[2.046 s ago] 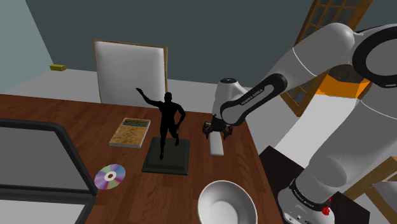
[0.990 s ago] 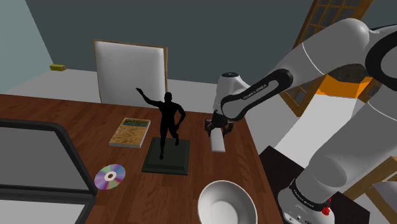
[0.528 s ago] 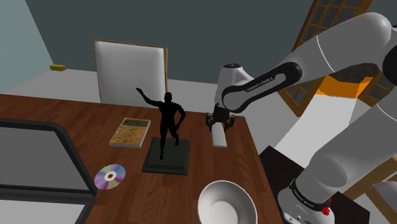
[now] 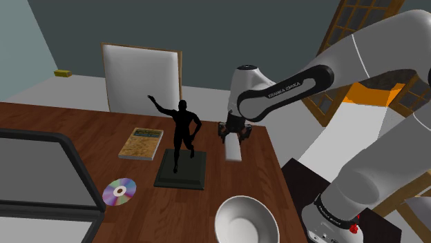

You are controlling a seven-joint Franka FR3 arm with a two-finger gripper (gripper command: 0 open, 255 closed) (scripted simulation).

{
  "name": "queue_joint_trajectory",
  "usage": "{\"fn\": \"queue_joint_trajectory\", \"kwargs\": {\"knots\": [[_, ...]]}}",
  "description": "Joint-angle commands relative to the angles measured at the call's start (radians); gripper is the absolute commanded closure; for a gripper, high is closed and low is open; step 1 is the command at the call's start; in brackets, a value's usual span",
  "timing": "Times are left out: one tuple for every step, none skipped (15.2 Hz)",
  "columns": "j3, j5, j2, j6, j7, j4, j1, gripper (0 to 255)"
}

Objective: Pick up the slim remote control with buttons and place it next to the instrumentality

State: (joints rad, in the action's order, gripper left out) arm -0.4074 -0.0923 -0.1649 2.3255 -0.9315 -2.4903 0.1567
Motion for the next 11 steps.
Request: {"fn": "queue_joint_trajectory", "kwargs": {"knots": [[-0.032, -0.001, 0.011, -0.001, -0.055, 0.014, -0.021, 255], [-0.049, 0.000, 0.019, -0.002, -0.084, 0.023, -0.032, 255], [-0.066, 0.002, 0.027, -0.003, -0.113, 0.033, -0.043, 255], [-0.082, 0.005, 0.037, -0.005, -0.143, 0.044, -0.053, 255], [-0.099, 0.010, 0.048, -0.006, -0.173, 0.056, -0.064, 255], [-0.115, 0.015, 0.060, -0.007, -0.204, 0.070, -0.074, 255], [-0.131, 0.023, 0.074, -0.009, -0.236, 0.085, -0.083, 255], [-0.146, 0.031, 0.089, -0.011, -0.268, 0.100, -0.093, 255], [-0.161, 0.042, 0.105, -0.014, -0.300, 0.117, -0.103, 255], [-0.176, 0.053, 0.122, -0.017, -0.333, 0.135, -0.113, 255], [-0.190, 0.066, 0.141, -0.020, -0.367, 0.155, -0.123, 255]]}}
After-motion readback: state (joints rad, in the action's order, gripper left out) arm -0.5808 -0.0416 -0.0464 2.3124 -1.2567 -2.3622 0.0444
